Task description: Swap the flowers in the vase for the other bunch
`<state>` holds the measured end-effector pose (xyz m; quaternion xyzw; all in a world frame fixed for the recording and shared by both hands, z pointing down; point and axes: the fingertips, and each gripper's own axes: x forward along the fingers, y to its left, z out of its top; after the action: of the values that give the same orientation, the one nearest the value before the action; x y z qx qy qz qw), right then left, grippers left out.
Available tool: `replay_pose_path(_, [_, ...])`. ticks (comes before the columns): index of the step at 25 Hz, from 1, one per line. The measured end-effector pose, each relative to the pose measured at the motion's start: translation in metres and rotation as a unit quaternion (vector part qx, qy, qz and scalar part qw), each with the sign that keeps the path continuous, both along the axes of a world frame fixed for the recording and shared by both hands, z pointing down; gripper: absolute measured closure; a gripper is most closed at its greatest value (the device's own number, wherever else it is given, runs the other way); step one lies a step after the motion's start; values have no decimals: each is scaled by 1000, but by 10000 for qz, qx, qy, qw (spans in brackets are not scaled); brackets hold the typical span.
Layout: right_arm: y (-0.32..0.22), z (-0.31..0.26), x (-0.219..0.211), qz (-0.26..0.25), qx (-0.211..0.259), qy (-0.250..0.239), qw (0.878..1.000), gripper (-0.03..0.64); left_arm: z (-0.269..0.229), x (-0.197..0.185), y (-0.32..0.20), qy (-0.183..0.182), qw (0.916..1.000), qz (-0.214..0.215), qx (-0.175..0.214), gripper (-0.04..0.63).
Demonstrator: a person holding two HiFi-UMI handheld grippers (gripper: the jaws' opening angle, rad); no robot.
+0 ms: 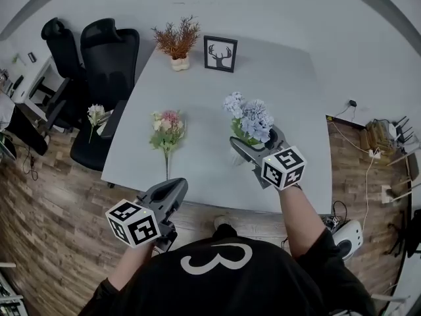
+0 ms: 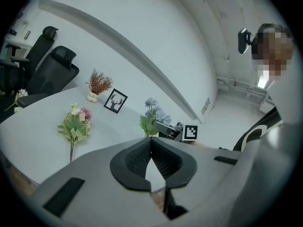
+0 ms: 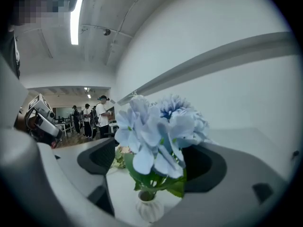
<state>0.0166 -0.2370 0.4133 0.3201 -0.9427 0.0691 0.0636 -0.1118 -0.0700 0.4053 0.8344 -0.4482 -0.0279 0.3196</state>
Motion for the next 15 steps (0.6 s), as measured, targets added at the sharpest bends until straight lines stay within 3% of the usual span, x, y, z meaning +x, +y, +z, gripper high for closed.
replay_pose_path(5, [11,-6,6,91,-43,310,9995,192,-7,1,17,27,9999,81,134,584])
replay_pose_path(15, [52,-33,19,406,77,257,9988,193,-26,4,55,61,9984,339,451,584])
